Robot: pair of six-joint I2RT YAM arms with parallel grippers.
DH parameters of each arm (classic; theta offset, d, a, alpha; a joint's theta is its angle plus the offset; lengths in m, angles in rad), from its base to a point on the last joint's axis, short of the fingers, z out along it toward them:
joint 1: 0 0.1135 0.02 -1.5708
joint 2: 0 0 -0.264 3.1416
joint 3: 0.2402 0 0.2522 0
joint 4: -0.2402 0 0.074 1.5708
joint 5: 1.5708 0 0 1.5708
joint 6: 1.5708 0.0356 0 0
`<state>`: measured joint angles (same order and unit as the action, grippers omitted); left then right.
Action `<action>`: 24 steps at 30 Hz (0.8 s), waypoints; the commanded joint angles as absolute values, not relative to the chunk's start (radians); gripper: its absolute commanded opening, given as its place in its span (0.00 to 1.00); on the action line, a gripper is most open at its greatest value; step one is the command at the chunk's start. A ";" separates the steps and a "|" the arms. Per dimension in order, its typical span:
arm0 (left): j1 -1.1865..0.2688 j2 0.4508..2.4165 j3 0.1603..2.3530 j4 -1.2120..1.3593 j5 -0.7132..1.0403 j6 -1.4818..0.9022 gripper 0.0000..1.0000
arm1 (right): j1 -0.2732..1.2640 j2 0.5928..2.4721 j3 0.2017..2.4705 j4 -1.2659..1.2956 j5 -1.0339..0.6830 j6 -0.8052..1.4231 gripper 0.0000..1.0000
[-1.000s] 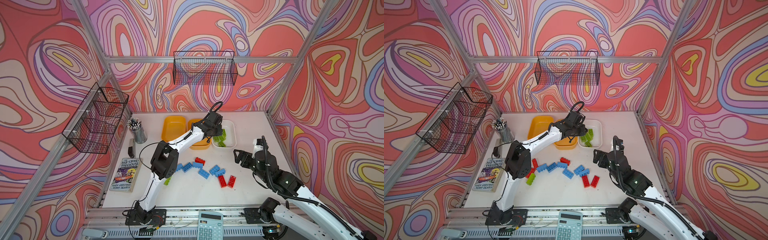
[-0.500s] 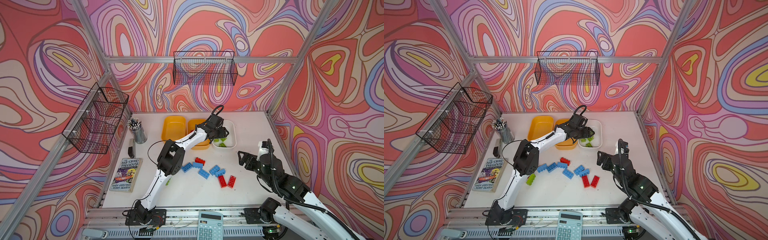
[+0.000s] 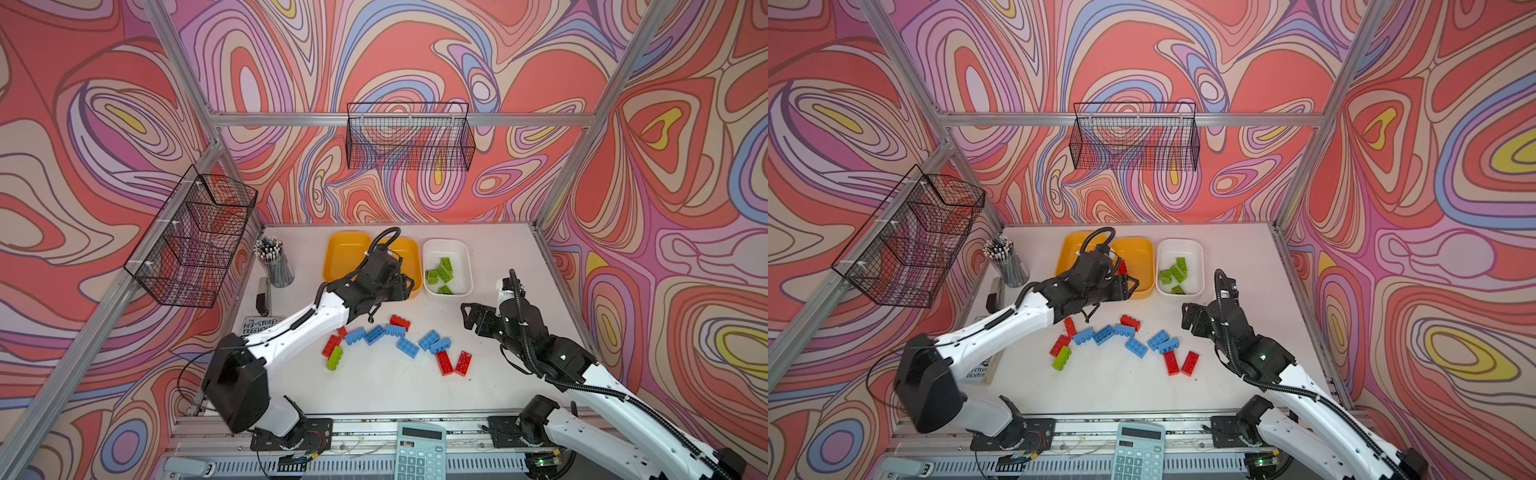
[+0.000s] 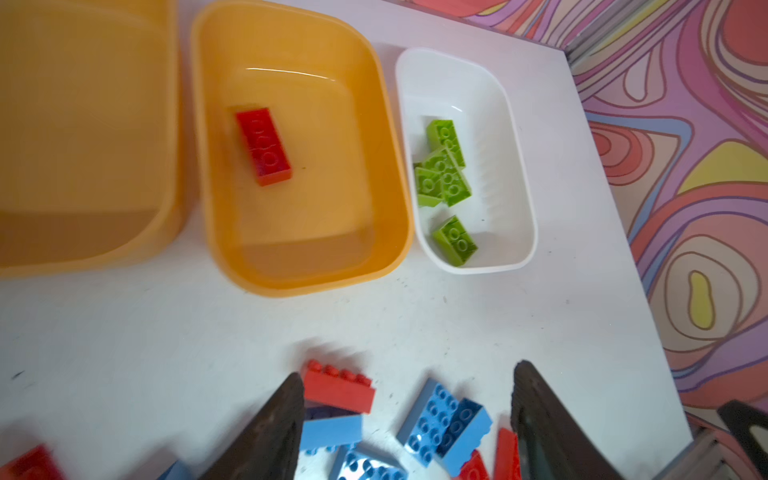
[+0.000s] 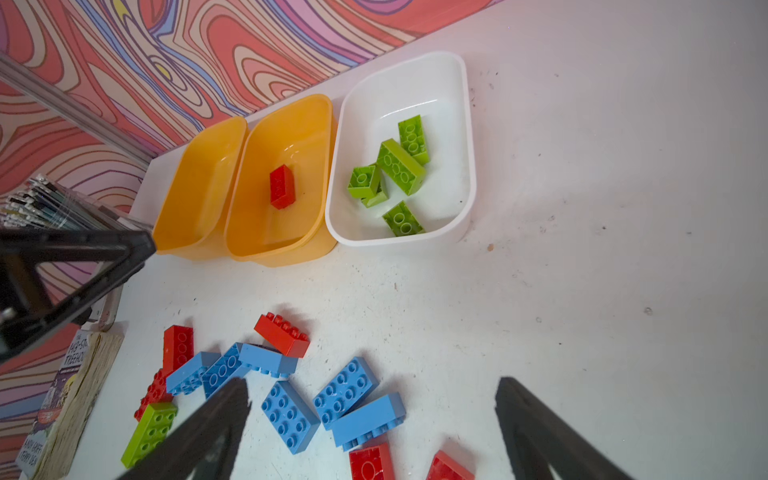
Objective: Sort the legos into containers by color
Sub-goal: 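Move the left gripper back to a lime-green brick beside red bricks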
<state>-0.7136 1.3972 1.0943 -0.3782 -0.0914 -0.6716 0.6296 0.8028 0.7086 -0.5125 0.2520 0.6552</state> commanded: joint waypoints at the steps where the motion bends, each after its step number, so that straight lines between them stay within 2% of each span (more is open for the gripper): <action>1: -0.713 1.243 0.934 -0.555 -0.248 -0.726 0.64 | 0.635 0.876 0.733 -0.418 0.180 0.641 0.98; 6: -0.718 1.034 0.766 -0.763 -0.337 -0.824 0.59 | 0.635 1.004 0.783 -0.351 0.121 0.631 0.98; 12: -0.718 0.891 0.618 -0.822 -0.338 -0.906 0.57 | 0.637 1.086 0.842 -0.334 0.087 0.636 0.97; 24: -0.718 1.066 0.557 -0.678 -0.309 -0.898 0.53 | 0.638 1.026 0.859 -0.430 0.141 0.657 0.97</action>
